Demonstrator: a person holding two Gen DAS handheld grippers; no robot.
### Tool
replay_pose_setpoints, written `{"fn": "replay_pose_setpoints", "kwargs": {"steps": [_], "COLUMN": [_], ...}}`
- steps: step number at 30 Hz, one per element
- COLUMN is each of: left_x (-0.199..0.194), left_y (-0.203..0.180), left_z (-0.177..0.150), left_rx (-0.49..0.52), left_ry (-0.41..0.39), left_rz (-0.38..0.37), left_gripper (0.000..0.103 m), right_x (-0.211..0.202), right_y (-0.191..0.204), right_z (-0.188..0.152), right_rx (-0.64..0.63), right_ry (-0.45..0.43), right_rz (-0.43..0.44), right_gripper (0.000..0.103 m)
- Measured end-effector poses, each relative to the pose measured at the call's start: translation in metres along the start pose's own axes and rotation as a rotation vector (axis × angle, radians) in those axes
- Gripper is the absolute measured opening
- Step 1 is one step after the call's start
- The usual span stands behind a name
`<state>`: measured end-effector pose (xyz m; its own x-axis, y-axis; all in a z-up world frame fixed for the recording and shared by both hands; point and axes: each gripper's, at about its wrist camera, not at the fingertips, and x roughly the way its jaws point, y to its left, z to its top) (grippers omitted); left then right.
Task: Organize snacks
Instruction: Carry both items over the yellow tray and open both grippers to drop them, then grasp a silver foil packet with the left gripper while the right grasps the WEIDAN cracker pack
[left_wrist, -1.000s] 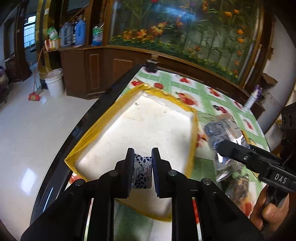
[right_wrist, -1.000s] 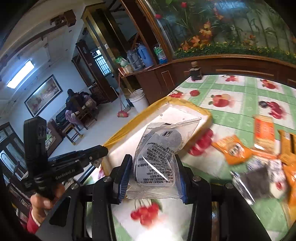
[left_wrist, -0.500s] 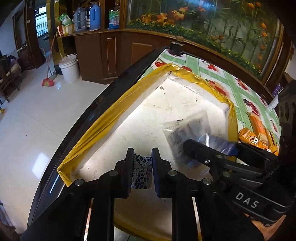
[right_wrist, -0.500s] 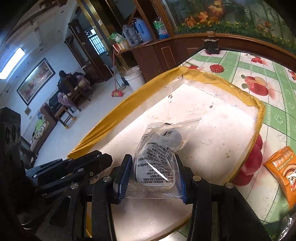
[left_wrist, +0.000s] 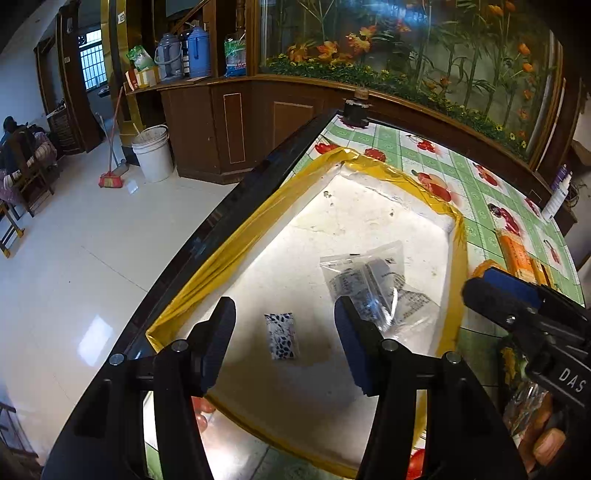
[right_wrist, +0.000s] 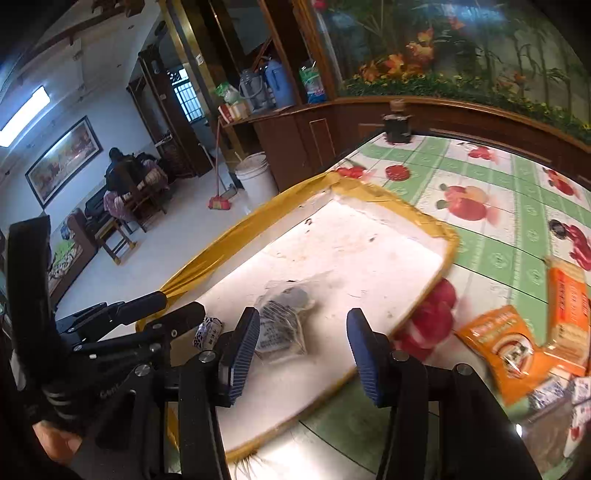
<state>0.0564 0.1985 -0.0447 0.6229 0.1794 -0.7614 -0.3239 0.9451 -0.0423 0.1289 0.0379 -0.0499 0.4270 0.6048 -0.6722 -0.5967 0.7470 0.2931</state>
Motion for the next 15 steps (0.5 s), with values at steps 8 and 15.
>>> {"fn": "replay_pose_setpoints", "kwargs": {"steps": [8,15], "left_x": [-0.025,-0.038], "left_y": [-0.041,-0.104], "left_z": [-0.014,-0.041], "left_rx": [0.059,0.162], "left_ry": [-0.009,0.044], "left_rz": [-0.075,-0.238], "left_gripper": [0.075,0.075], "right_x": [-0.064,-0.125], "right_y": [-0.041,-0.089], "right_z": [-0.033,-0.077], "right_rx": [0.057,0.150], "right_ry": [-0.058,-0.099], "right_rz": [-0.061,-0.174], "right_gripper": [0.057,0.061]}}
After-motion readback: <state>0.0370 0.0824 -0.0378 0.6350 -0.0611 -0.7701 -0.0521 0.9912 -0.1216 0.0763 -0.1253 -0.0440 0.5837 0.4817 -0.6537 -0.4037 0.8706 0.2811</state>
